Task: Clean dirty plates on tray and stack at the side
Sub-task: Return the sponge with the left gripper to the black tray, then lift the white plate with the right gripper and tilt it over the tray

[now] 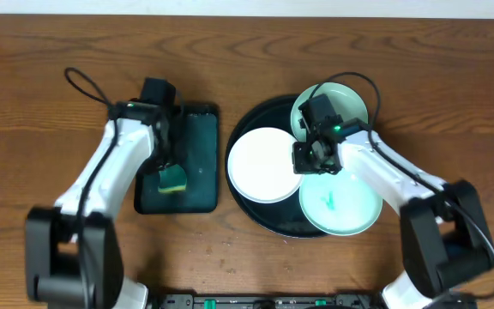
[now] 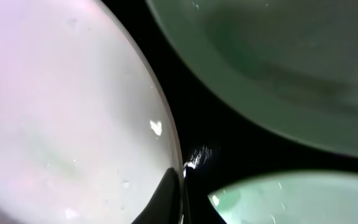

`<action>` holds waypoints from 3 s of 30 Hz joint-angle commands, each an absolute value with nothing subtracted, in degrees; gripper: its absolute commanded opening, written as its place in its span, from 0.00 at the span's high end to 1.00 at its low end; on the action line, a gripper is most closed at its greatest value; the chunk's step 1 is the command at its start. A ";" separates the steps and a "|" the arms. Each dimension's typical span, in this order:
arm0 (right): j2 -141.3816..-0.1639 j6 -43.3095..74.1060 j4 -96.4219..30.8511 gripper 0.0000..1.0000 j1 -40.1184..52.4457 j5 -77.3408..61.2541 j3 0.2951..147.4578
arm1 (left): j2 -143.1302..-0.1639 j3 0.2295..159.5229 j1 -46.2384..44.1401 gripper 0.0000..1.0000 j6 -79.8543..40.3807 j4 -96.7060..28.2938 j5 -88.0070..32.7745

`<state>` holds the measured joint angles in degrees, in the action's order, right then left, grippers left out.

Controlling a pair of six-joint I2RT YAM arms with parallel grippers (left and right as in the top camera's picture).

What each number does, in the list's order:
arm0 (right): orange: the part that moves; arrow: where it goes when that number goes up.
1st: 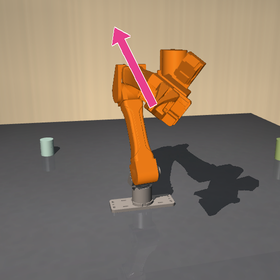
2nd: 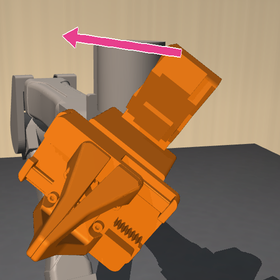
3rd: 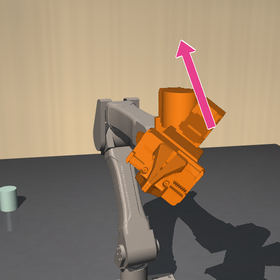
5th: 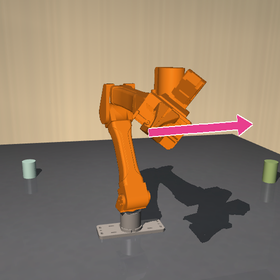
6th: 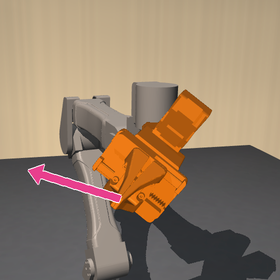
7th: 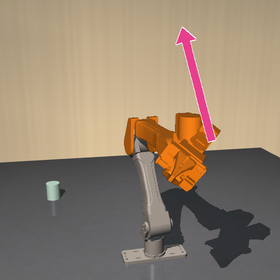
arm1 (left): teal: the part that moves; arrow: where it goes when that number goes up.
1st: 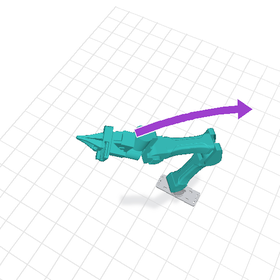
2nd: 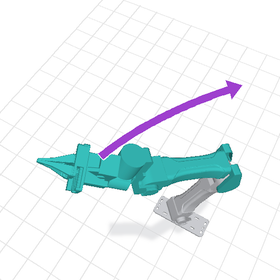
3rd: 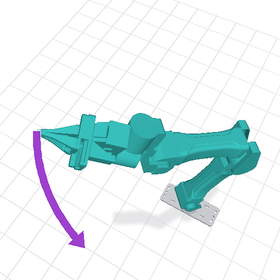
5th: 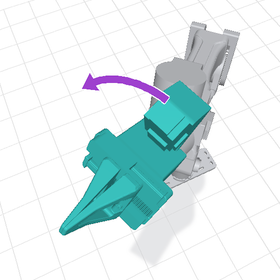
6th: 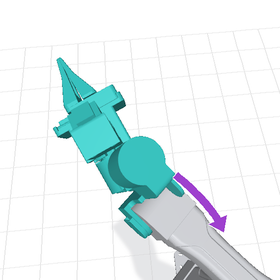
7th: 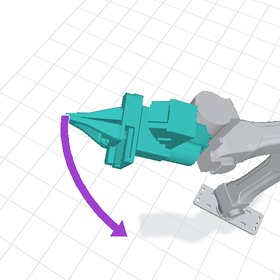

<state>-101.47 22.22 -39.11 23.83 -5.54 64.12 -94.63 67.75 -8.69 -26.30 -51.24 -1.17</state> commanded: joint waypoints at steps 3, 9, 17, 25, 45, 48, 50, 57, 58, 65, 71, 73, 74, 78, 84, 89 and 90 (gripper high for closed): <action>-92.90 20.51 -39.64 0.99 25.39 -1.98 70.76 | -82.50 69.82 -8.43 0.31 -26.17 -53.01 -2.66; -92.27 20.08 -35.24 0.99 28.93 -1.08 77.12 | -69.32 69.82 -8.43 0.22 -26.17 -53.76 -5.37; -98.61 16.82 -16.97 0.99 41.36 12.78 77.12 | -59.31 69.82 -8.43 0.21 -26.15 -53.80 -5.80; -103.94 6.15 -5.54 0.99 51.99 33.80 77.12 | -58.04 69.80 -8.43 0.20 -26.15 -53.80 -5.80; -94.83 -10.79 1.98 0.99 58.39 47.77 77.12 | -58.41 69.76 -8.43 0.20 -26.15 -53.78 -5.80; -94.11 -15.53 3.36 0.99 58.85 47.79 77.12 | -58.41 69.76 -8.43 0.20 -26.15 -53.78 -5.80; -94.06 -16.84 3.51 0.99 59.18 47.79 77.12 | -58.41 69.76 -8.43 0.20 -26.15 -53.78 -5.80; -94.08 -17.69 3.25 0.99 59.37 48.01 77.12 | -58.41 69.76 -8.43 0.20 -26.15 -53.78 -5.80; -94.08 -17.69 3.25 0.99 59.37 48.01 77.12 | -58.41 69.76 -8.43 0.20 -26.17 -53.78 -5.80; -94.08 -25.04 3.49 0.99 58.92 46.41 77.12 | -58.41 69.76 -8.43 0.20 -26.15 -53.78 -5.80; -94.11 -25.78 3.57 0.99 59.79 46.17 77.12 | -58.41 69.76 -8.43 0.20 -26.15 -53.78 -5.80; -94.11 -25.78 3.73 0.99 59.72 46.15 77.12 | -58.41 69.76 -8.43 0.20 -26.15 -53.78 -5.80; -94.11 -25.76 3.73 0.99 59.77 45.95 77.12 | -58.41 69.76 -8.43 0.20 -26.15 -53.78 -5.80; -94.11 -26.85 3.95 0.99 60.10 46.37 77.12 | -58.41 69.76 -8.43 0.20 -26.15 -53.78 -5.80; -94.11 -27.57 4.58 0.99 60.47 47.20 77.12 | -58.41 69.76 -8.43 0.20 -26.15 -53.78 -5.80; -94.11 -27.51 5.06 0.99 60.38 47.59 77.12 | -58.41 69.76 -8.43 0.20 -26.17 -53.78 -5.80; -94.11 -27.51 5.19 0.99 60.45 47.66 77.12 | -58.41 69.76 -8.43 0.20 -26.15 -53.78 -5.80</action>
